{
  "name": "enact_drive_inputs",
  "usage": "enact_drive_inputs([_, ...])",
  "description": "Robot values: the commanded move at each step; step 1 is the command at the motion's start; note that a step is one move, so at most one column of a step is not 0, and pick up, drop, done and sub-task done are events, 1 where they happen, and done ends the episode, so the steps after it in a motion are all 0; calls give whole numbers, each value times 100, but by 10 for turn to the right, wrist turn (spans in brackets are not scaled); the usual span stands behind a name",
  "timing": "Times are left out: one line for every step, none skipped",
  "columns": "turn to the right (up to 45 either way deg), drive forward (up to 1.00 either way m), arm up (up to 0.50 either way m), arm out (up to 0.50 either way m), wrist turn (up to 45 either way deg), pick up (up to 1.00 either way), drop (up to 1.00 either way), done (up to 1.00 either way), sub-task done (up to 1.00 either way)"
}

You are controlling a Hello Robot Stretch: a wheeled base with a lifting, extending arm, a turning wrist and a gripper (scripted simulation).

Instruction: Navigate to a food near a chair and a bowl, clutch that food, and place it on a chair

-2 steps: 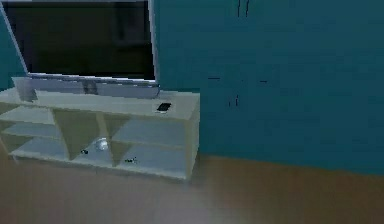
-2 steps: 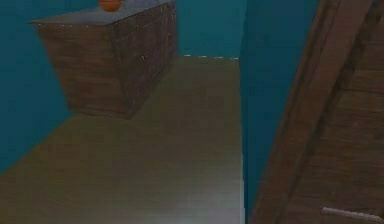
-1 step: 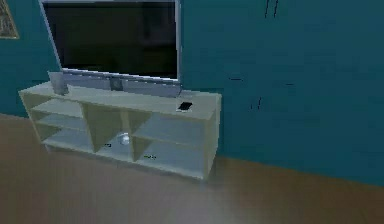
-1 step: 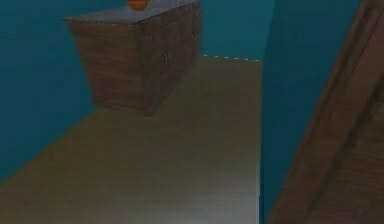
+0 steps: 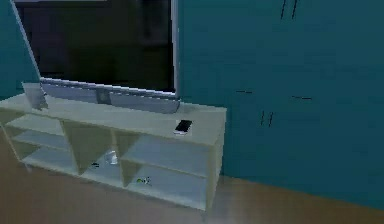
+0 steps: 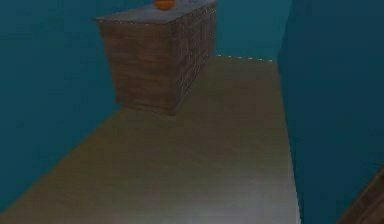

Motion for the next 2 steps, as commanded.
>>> enact_drive_inputs([-450,0,0,0,0,0,0,0,0])
enact_drive_inputs([-30,0,0,0,0,0,0,0,0])
